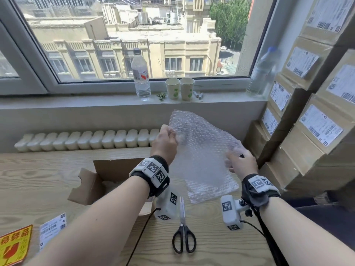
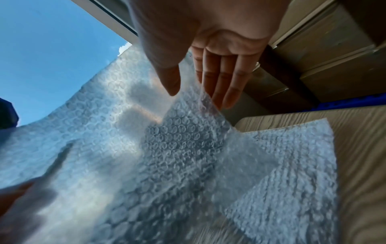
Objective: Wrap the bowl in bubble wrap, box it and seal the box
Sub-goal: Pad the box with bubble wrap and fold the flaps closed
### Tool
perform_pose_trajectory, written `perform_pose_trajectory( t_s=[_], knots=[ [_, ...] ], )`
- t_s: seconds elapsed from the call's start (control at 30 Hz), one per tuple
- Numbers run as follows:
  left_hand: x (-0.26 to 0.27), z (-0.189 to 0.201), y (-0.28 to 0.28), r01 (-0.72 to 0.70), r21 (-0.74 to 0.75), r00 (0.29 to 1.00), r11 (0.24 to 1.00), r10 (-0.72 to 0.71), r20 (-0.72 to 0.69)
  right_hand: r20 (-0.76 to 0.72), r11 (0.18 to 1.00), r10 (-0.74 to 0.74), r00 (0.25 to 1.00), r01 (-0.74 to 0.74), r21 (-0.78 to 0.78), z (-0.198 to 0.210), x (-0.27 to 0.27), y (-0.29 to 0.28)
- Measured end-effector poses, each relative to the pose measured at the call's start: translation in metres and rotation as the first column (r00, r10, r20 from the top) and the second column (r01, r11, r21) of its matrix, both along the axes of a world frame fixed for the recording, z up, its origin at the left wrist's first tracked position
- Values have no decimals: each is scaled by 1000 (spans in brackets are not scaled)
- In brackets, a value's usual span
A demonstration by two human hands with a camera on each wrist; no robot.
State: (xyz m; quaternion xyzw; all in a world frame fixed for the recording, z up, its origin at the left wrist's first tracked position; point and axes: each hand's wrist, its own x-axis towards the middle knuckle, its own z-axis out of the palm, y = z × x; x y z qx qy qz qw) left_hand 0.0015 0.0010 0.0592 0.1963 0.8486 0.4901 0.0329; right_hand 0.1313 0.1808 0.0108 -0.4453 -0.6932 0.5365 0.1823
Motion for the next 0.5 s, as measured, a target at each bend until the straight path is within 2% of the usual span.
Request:
perform_pose_trajectory(
  t_s=[0.13, 0.2, 0.33, 0.5],
  knots=[
    [-8, 10, -32, -45, 23, 999, 999, 45, -16, 13, 992, 93, 996, -93, 90, 12, -1, -30],
    [-12, 14, -51, -63, 0, 997, 998, 63, -33, -8, 987, 94, 996, -92, 131, 18, -5, -45],
    [-23, 13, -96, -112, -35, 993, 993, 110, -42, -85, 990, 119, 989, -112, 81, 32, -17, -76],
    [-36, 4, -153, -199, -81, 979, 977, 196, -49, -63, 973, 194, 979, -184, 139, 39, -35, -118]
  ],
)
